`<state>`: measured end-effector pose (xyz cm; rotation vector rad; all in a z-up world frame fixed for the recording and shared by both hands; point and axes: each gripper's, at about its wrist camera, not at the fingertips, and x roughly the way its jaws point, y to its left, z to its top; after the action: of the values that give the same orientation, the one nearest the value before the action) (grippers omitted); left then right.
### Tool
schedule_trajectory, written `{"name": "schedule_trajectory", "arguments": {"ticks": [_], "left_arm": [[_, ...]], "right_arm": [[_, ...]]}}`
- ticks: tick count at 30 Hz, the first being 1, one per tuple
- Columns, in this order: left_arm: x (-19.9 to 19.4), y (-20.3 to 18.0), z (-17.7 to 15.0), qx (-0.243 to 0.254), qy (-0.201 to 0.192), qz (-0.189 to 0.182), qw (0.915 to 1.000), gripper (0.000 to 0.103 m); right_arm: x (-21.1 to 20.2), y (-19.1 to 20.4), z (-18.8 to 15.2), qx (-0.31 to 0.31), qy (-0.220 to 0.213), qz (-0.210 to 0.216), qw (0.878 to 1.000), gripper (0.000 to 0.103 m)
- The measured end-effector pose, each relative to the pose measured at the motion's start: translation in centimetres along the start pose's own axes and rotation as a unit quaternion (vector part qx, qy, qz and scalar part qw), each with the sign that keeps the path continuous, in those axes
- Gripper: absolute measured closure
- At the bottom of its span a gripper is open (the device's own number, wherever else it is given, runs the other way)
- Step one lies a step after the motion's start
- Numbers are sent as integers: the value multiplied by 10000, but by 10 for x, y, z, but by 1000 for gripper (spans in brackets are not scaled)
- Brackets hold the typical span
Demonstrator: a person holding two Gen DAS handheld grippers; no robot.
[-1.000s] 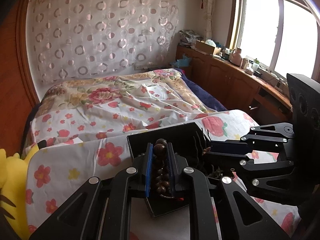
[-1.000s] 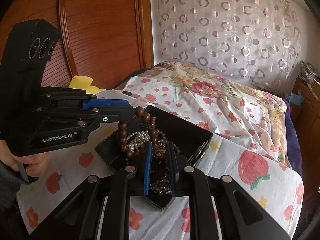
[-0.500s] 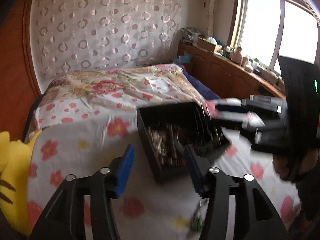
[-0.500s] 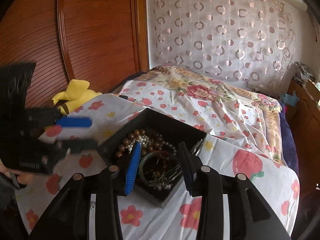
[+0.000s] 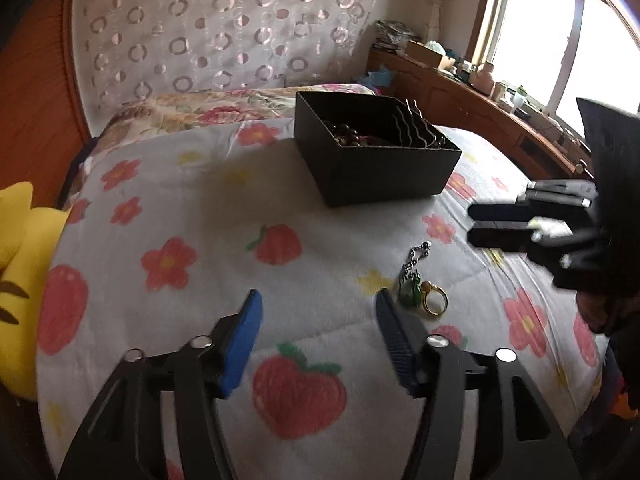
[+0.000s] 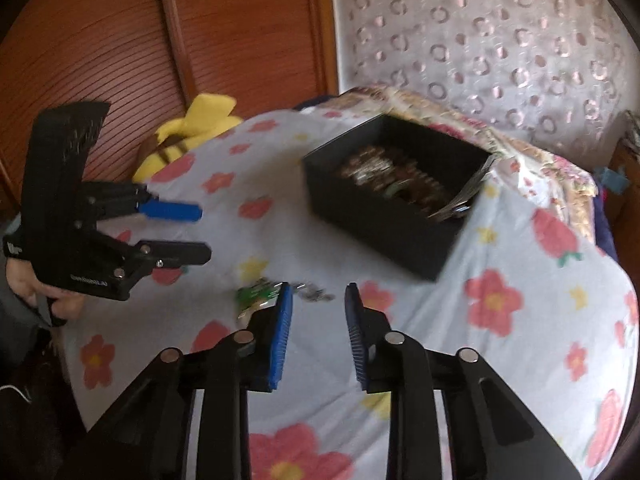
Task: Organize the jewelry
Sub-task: 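Grasp the gold ring with the right gripper while the left moves to the green pendant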
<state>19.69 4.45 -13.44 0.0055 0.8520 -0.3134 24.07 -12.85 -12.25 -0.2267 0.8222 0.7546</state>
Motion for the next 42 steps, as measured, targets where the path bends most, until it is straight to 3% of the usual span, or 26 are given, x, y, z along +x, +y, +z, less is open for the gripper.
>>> {"name": "schedule_trajectory", "arguments": {"ticks": [5, 15, 16, 21, 32, 34, 36, 38, 41, 42], "left_arm": [[-13, -3, -4, 102, -159, 115, 9998, 25], [-16, 2, -9, 30, -152, 134, 9998, 25], [-17, 0, -10, 40, -145, 130, 9998, 25], [-15, -4, -9, 48, -134, 65, 9999, 25], [11, -41, 9, 471, 56, -218, 9986, 25], [16, -49, 11, 604, 77, -232, 9979, 28], [25, -56, 12, 696, 198, -228, 9971, 48], [32, -60, 12, 730, 304, -183, 9967, 60], [35, -64, 12, 820, 292, -57, 9962, 63], [34, -64, 12, 816, 283, -23, 9963, 69]], "right_arm": [[13, 21, -3, -135, 179, 166, 9996, 82], [29, 32, -8, -201, 507, 98, 9985, 87], [29, 32, -9, -221, 512, 61, 9984, 96], [26, 34, -11, -343, 510, -1, 9981, 97], [-16, -15, -30, 232, 227, -388, 9987, 97], [-20, -20, -33, 318, 187, -414, 9985, 97], [-23, -24, -35, 377, 156, -445, 9982, 97], [-26, -28, -37, 426, 125, -445, 9980, 97], [-25, -28, -38, 448, 99, -421, 9981, 97], [-25, -28, -39, 451, 91, -411, 9981, 97]]}}
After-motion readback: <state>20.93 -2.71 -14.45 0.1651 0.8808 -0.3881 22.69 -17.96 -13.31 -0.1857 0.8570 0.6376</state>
